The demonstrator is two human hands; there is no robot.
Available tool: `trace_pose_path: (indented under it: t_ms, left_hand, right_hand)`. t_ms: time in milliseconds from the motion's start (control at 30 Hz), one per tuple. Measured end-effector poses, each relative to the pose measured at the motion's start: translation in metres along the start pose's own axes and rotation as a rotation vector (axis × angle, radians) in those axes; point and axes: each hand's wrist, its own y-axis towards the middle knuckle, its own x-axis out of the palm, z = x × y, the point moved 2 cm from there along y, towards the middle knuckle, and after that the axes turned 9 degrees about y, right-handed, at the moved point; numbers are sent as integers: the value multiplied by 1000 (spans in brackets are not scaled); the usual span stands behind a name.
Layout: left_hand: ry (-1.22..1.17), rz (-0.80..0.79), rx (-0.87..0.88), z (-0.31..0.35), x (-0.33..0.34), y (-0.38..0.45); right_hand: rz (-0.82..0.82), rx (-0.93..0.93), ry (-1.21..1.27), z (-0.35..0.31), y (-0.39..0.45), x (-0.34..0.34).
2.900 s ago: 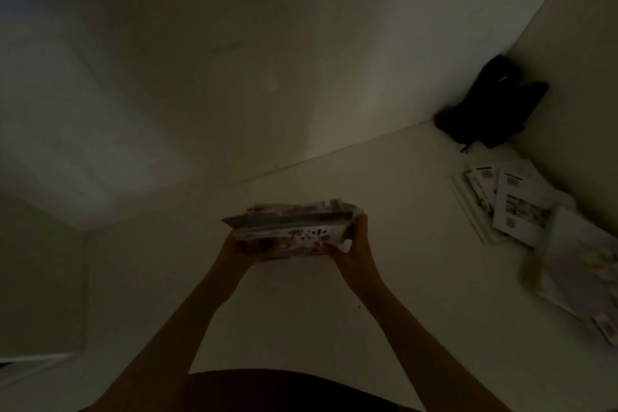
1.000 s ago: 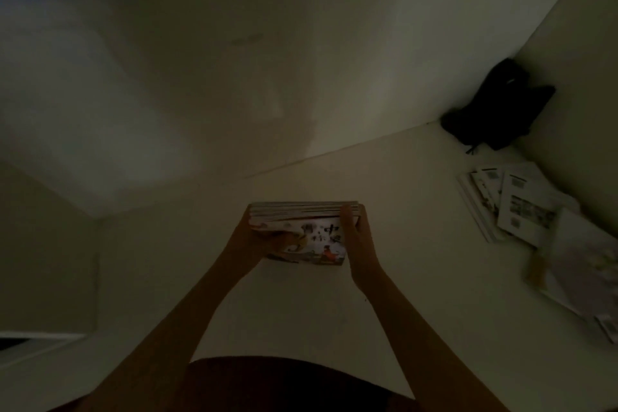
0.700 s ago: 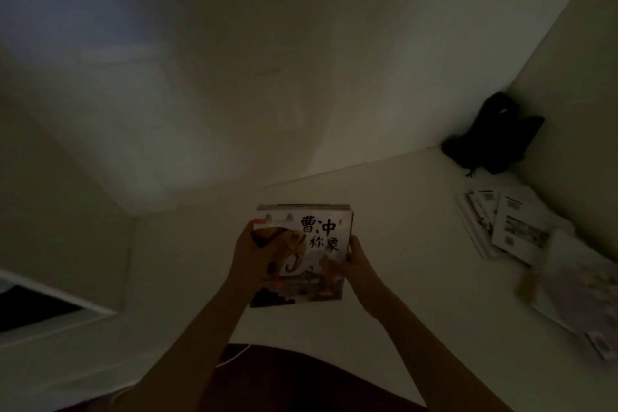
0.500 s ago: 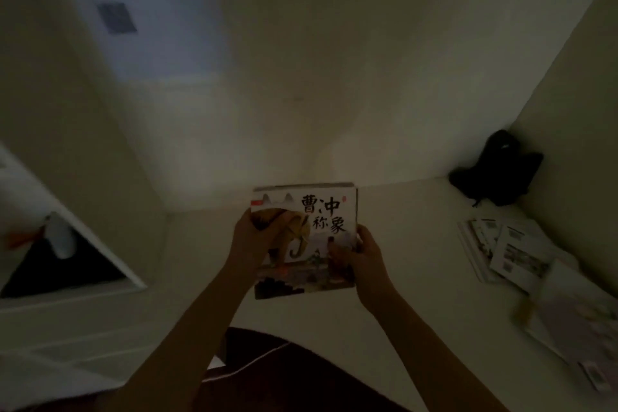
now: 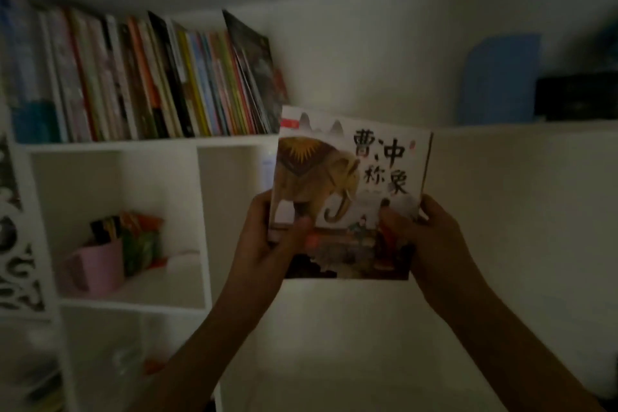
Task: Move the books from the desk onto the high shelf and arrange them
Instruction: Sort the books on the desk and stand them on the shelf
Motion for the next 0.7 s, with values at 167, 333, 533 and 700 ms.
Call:
trace_pose_path:
  t_ms: [167, 333, 533, 700]
  left_hand:
    - [-47, 142, 143, 38, -19, 89]
    - [148, 290, 213, 12, -8, 182]
    - [546, 521, 73, -47, 28, 239]
    - [903, 414, 77, -62, 16, 244]
  right_hand:
    - [-104, -123, -226, -56, 90, 68]
    - [43, -558, -993, -66, 175, 106]
    - [-54, -486, -1199, -29, 224, 117]
    - [-265, -158, -987, -4, 245, 133]
